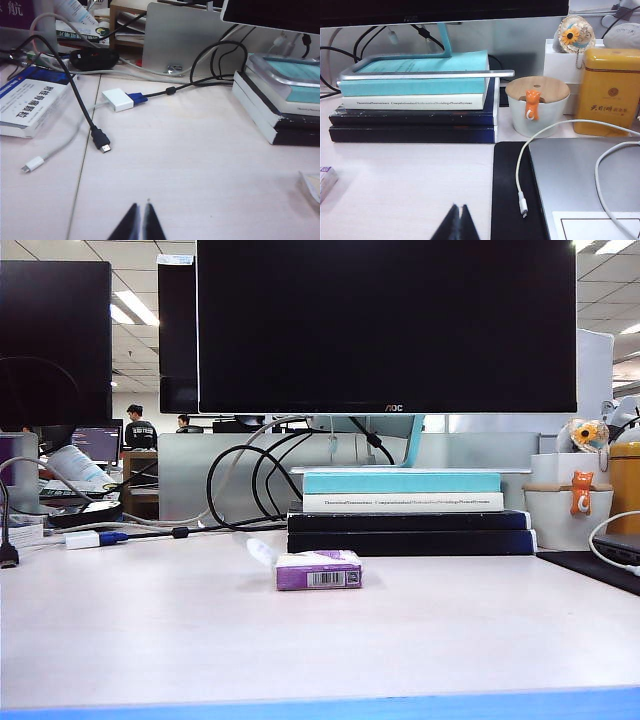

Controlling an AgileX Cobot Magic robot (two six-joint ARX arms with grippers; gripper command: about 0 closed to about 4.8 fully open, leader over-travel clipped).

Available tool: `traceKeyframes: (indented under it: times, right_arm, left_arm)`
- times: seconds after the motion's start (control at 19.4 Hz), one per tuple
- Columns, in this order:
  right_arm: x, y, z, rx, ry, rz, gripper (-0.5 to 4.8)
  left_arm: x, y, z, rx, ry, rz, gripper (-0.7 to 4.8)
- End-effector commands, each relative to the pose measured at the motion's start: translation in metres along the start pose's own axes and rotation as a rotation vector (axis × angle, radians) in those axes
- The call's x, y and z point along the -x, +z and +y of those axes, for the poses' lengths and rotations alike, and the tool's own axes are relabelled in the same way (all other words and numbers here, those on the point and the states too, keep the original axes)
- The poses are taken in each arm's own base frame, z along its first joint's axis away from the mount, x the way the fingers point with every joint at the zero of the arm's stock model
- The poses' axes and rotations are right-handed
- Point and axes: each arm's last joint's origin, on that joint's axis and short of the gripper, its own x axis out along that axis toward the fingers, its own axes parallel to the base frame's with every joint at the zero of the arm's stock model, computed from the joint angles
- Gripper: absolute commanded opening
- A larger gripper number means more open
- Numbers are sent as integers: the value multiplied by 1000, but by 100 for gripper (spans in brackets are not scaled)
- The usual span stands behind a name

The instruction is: Pick up a packet of tissues from the table with the left hand, then take a tissue from it with the right hand.

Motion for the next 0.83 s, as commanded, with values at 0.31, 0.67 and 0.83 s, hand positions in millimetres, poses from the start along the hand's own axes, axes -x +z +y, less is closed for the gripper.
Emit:
traceKeyframes:
  times: [0.31, 0.67, 0.83]
  right_arm:
    - [-1, -2, 0, 9, -16, -2, -1]
    - [6, 24, -4, -9, -172, -92, -2]
    - [4, 30, -4, -13, -179, -101, -2]
  left_arm:
    - [2, 14, -4, 83, -106, -126, 26]
    - [-3, 45, -7, 127, -115, -218, 25]
    - [-25, 71, -8, 18, -149, -105, 25]
